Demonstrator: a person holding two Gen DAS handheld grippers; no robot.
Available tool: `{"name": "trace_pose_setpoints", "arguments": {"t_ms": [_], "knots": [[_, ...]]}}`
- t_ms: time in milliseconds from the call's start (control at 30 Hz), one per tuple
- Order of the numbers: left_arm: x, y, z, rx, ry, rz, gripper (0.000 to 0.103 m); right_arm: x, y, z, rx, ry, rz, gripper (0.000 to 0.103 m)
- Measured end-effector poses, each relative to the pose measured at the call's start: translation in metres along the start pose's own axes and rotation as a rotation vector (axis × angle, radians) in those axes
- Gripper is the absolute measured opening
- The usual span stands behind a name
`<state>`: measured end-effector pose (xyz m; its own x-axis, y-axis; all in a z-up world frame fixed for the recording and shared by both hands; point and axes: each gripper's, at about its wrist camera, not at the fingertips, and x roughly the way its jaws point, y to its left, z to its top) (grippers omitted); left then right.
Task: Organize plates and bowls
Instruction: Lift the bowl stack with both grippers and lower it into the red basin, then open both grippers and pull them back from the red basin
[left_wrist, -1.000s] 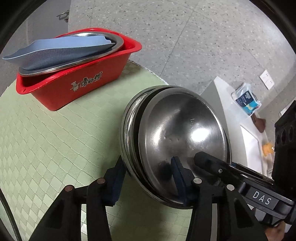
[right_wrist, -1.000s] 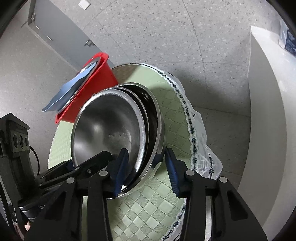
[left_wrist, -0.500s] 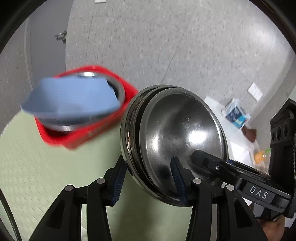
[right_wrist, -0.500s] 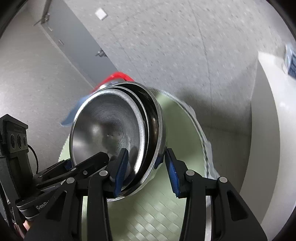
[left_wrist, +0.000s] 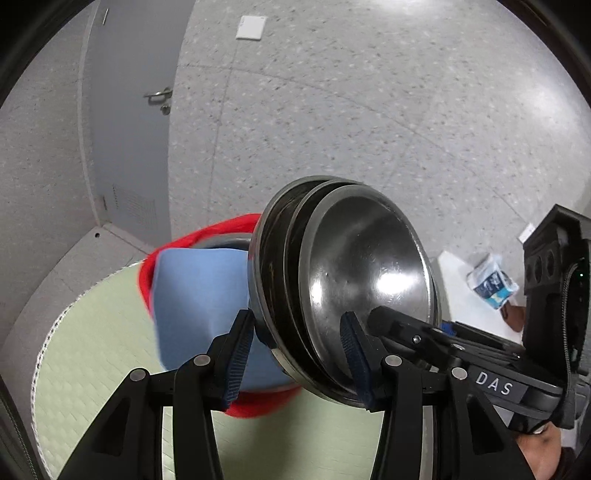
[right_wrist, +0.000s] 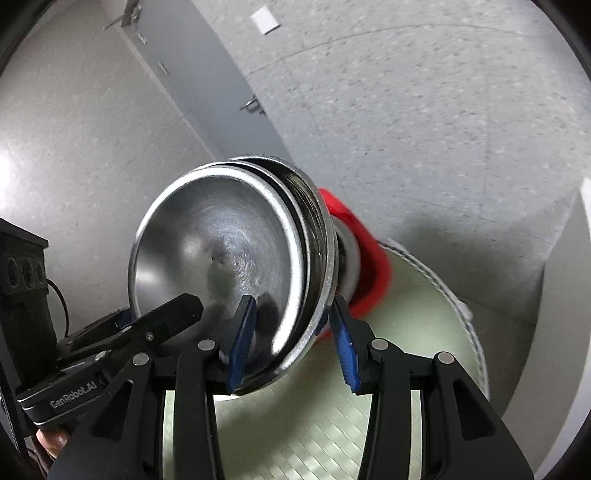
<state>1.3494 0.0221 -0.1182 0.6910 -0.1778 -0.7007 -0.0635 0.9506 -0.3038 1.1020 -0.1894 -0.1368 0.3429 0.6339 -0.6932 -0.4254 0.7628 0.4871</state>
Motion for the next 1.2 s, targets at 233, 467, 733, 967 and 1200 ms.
{"name": "trace_pose_setpoints", "arguments": {"t_ms": [233, 467, 733, 967, 1200], "knots": [[0.024, 0.037, 0.015, -0.041, 0.085, 0.039, 0.044, 0.052, 0.015, 0.02, -0.015, 0.077, -0.005, 0.042], [0.05, 0.049, 0.033, -0.064, 0.156, 0.045, 0.044, 0.084, 0.013, 0.014, -0.001, 0.148, -0.02, 0.042], [0.069, 0.05, 0.043, -0.062, 0.176, 0.054, 0.044, 0.099, 0.013, 0.012, 0.004, 0.185, -0.075, 0.042], [0.07, 0.046, 0.041, -0.027, 0.157, 0.056, 0.051, 0.098, 0.016, 0.009, -0.006, 0.182, -0.118, 0.047], [0.06, 0.045, 0.037, -0.018, 0.137, 0.038, 0.067, 0.089, 0.025, 0.006, -0.01, 0.152, -0.143, 0.058]]}}
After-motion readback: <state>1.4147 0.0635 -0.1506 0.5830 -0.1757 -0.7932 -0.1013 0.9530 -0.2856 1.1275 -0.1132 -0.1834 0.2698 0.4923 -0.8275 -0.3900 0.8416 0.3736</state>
